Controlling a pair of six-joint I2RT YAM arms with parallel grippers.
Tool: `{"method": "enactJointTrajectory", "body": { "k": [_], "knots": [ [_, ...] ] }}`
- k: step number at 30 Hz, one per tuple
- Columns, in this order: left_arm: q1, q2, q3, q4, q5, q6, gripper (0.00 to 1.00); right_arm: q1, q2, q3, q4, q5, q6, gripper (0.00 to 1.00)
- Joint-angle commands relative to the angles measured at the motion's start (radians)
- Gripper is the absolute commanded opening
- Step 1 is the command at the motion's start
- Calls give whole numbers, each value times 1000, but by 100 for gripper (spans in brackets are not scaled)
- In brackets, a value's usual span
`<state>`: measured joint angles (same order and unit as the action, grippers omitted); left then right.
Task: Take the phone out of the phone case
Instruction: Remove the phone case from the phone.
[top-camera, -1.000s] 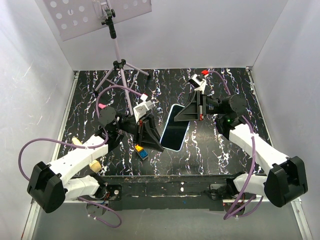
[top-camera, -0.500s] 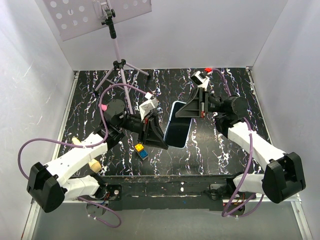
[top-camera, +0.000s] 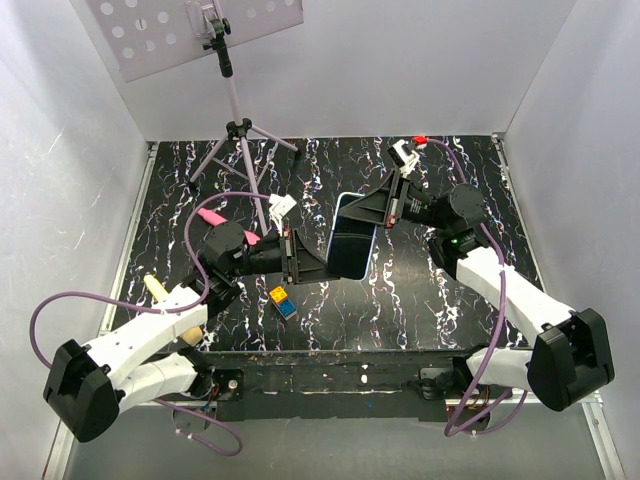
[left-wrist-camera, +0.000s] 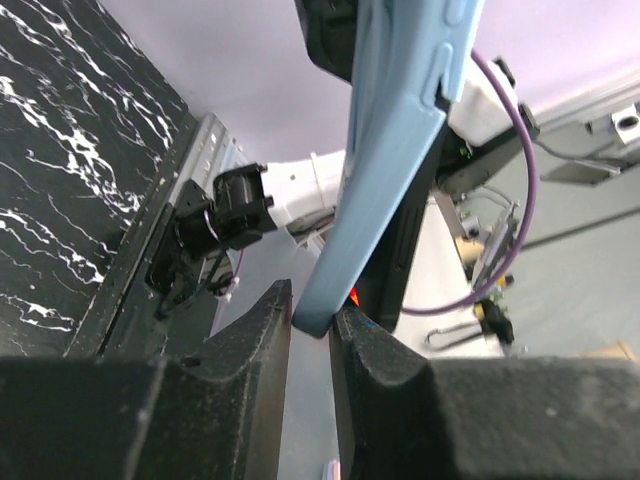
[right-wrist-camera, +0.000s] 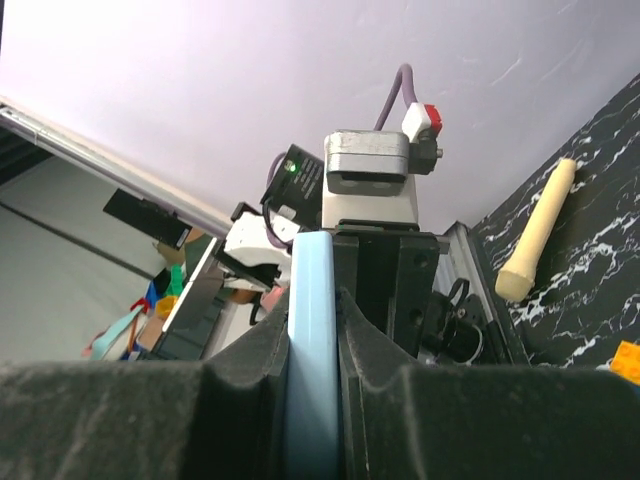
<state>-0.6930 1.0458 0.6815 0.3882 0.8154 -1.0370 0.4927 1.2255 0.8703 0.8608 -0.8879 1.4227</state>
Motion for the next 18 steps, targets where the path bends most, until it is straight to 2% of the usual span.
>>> {"method": "enactJointTrajectory", "body": {
  "k": [1, 3, 6, 10, 11, 13, 16, 18],
  "knots": [
    [30, 16, -8, -144, -390, -44, 23, 122, -86, 16, 54, 75, 104, 1],
    [32, 19, -8, -134, -397, -67, 29, 145, -95, 13, 20, 115, 65, 1],
    [32, 43, 1, -121, -387, -86, 29, 179, -112, 21, -47, 177, -19, 1],
    [30, 34, -13, -147, -424, -35, 7, 185, -124, 41, -123, 227, -48, 1],
    [32, 17, -14, -184, -471, 9, 2, 185, -126, 44, -143, 240, -41, 1],
    [32, -16, -11, -314, -611, 95, 0, 185, -130, 44, -175, 273, 8, 1],
    [30, -65, -25, -449, -897, 189, 0, 184, -118, -19, 20, 331, 219, 1],
    [32, -93, -51, -430, -1014, 222, 0, 187, -97, -54, 165, 377, 374, 1]
  ]
}}
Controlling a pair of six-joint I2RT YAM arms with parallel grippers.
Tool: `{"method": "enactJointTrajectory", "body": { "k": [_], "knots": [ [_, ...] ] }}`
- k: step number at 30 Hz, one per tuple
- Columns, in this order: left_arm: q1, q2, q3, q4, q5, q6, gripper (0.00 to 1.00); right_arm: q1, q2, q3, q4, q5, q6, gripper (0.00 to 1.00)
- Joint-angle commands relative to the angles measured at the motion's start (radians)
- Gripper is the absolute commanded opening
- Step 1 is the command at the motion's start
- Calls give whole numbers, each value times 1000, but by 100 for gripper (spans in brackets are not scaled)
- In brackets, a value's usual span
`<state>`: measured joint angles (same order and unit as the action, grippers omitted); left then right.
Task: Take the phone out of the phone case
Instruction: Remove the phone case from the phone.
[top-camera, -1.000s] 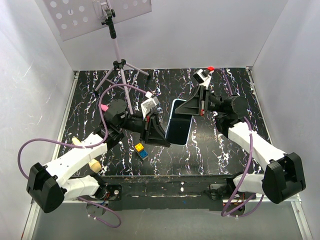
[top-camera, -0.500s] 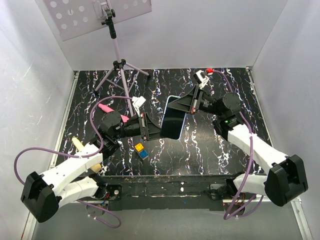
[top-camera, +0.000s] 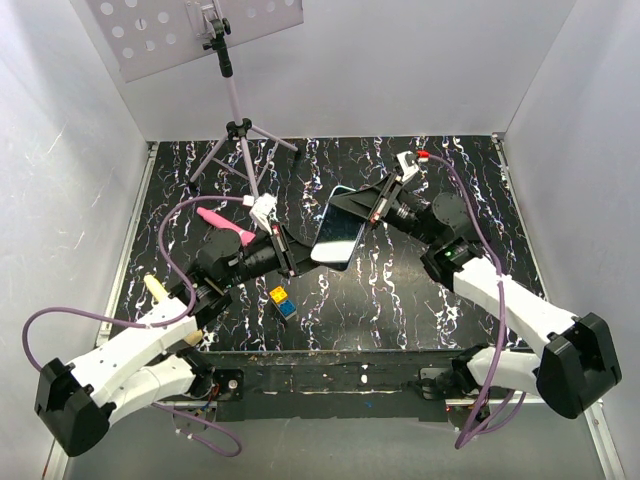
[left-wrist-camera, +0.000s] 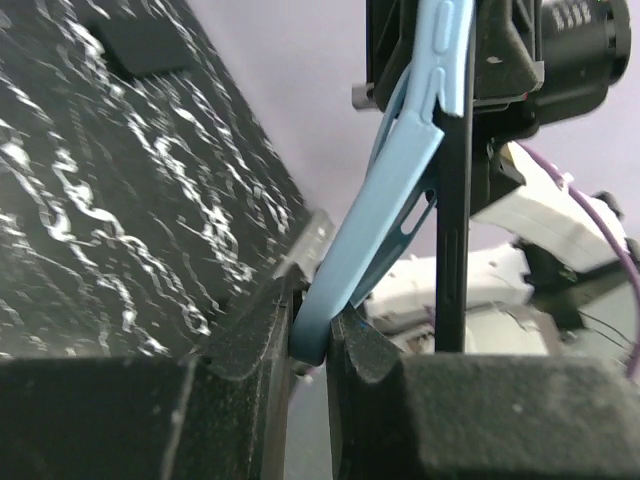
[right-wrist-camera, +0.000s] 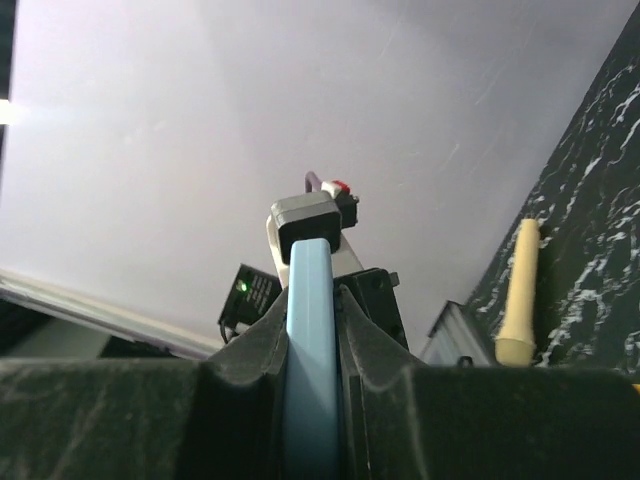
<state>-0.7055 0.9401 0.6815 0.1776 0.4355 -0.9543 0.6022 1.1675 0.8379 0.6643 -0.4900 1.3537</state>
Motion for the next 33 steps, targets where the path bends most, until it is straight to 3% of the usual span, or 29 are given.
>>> {"method": "enactJointTrajectory", "body": {
  "k": [1, 4, 9, 12, 17, 21, 24, 29, 33],
  "knots": [
    [43, 8, -59, -193, -656, 150, 0, 79, -32, -29, 409, -7, 484, 1],
    [43, 22, -39, -184, -657, 163, 0, 71, -31, -26, 428, 7, 493, 1],
    [46, 25, 55, -229, -436, 204, 3, 15, -84, -28, 206, -51, 281, 1],
    [46, 3, 104, -340, -247, 224, 31, -41, -137, -16, -33, -58, 75, 1],
    [44, -165, 95, -490, -127, 241, 73, -91, -163, 59, -322, -44, -178, 1],
    [46, -267, 119, -552, -29, 238, 78, -101, -152, 75, -353, -42, -217, 1],
    [46, -267, 128, -482, 84, 137, 76, -101, -135, 73, -339, -56, -211, 1],
    [44, -166, 49, -108, 256, -153, 70, -99, -121, 55, -290, -67, -169, 1],
    [43, -121, -55, 228, 275, -340, 67, -101, -131, 49, -285, -61, -156, 1]
  ]
}}
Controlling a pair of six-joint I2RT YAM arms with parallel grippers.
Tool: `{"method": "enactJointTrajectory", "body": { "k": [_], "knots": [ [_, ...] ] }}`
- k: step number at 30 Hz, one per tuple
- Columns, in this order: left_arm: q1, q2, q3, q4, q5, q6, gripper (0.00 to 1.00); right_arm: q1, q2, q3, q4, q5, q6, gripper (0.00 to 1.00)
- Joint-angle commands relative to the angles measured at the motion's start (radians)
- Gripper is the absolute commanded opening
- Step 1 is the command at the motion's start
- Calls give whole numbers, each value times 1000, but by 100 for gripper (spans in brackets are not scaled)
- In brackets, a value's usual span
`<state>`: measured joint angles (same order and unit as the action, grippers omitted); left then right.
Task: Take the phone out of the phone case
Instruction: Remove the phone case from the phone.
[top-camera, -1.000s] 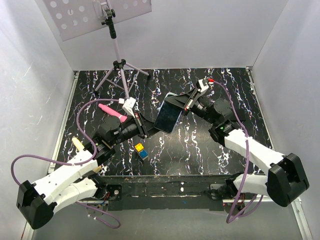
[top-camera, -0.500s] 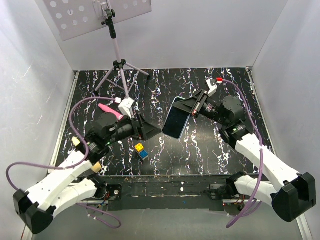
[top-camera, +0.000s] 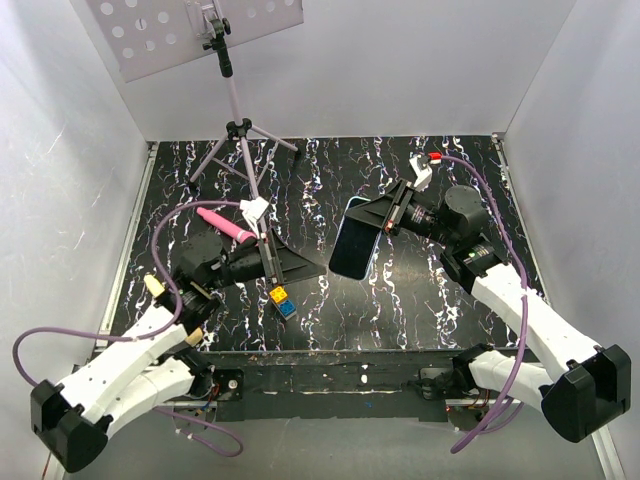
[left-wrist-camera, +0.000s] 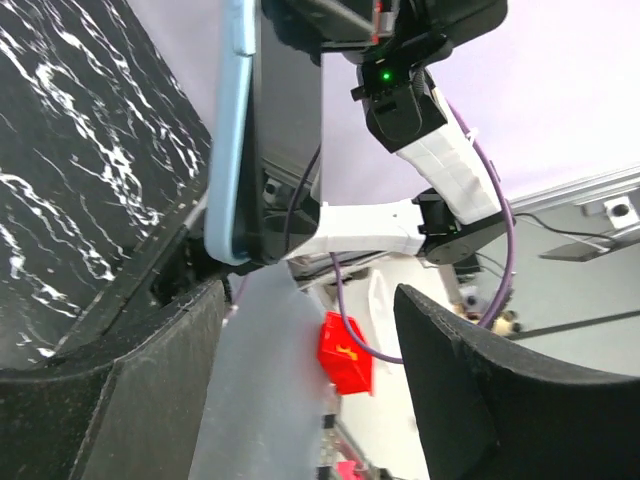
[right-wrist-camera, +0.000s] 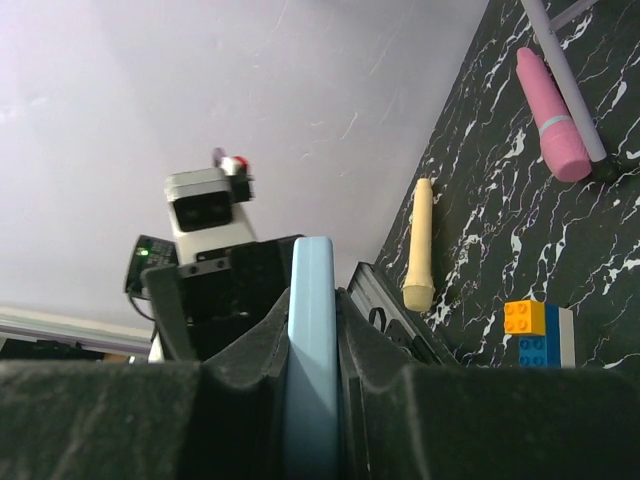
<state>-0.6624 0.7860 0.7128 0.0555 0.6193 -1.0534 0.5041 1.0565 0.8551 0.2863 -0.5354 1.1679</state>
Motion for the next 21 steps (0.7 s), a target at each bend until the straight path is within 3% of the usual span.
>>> {"method": "enactJointTrajectory", "body": {
  "k": [1, 9, 21],
  "knots": [
    [1, 44, -101, 378, 89, -262, 66, -3, -21, 33, 93, -15, 29, 1],
    [-16, 94, -130, 480, 85, -324, 66, -2, -18, 35, 99, -15, 33, 1],
    [-26, 137, -128, 475, 42, -330, 68, -3, -3, 12, 168, -32, 70, 1]
  ]
}}
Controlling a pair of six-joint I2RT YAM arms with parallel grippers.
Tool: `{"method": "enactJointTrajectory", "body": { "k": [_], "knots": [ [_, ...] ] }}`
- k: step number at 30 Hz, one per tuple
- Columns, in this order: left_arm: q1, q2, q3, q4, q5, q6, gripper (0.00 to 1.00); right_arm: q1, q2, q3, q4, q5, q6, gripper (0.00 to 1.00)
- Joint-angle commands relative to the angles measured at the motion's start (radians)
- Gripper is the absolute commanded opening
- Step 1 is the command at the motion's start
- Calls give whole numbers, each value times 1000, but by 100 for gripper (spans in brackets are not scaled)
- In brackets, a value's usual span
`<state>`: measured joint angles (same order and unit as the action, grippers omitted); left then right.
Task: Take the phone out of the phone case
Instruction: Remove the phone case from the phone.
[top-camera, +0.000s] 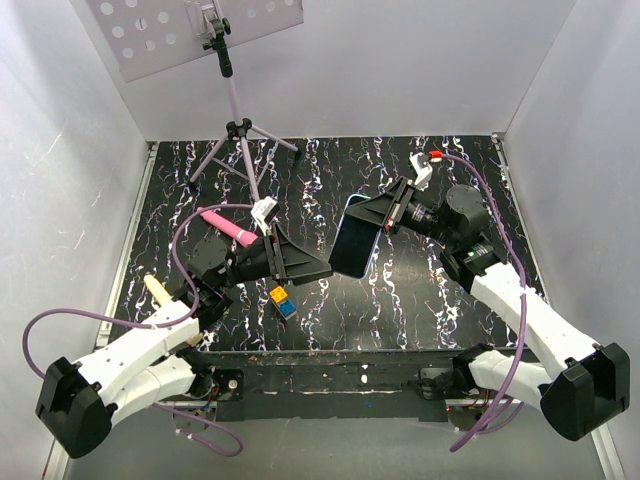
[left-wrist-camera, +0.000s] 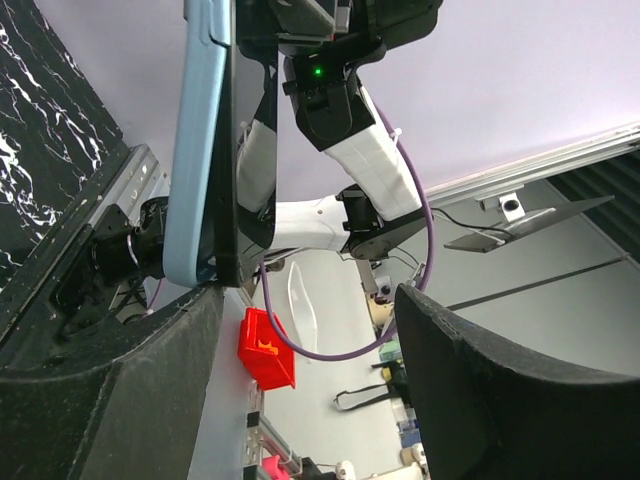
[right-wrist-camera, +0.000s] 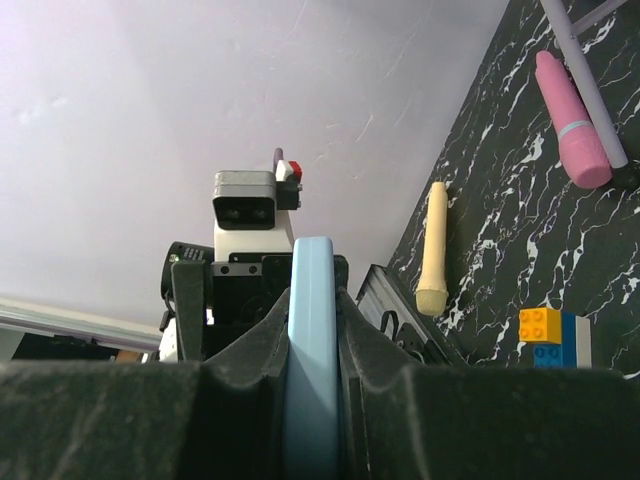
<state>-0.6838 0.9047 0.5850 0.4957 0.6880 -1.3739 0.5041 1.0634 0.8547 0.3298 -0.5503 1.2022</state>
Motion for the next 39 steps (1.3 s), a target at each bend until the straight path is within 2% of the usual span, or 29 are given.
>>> {"method": "enactJointTrajectory", "body": {
  "k": [1, 8, 12, 20, 28, 32, 34, 37, 39],
  "knots": [
    [-5, 29, -4, 47, -27, -17, 68, -3, -11, 12, 124, -20, 39, 1],
    [-5, 77, 25, 79, -61, -31, 68, -1, -20, -3, 123, -33, 34, 1],
    [-3, 114, 45, 90, -56, -36, 64, 8, -19, -22, 100, -49, -6, 1],
    [-5, 178, 50, 109, -18, -37, 37, 33, 43, -3, 155, -193, -76, 1],
    [-5, 165, 47, 61, -15, -21, 33, 106, 121, 55, 140, -247, -113, 1],
    [-3, 149, 56, 15, -8, 2, 22, 116, 142, 46, 247, -293, -61, 1],
    [-2, 135, 53, 0, -18, 12, 20, 116, 150, 37, 310, -316, -26, 1],
    [-3, 123, 61, -8, -27, 25, 18, 117, 152, 44, 301, -336, -23, 1],
    [-2, 120, 71, -20, -30, 35, 7, 120, 145, 47, 264, -336, -35, 1]
  ]
}}
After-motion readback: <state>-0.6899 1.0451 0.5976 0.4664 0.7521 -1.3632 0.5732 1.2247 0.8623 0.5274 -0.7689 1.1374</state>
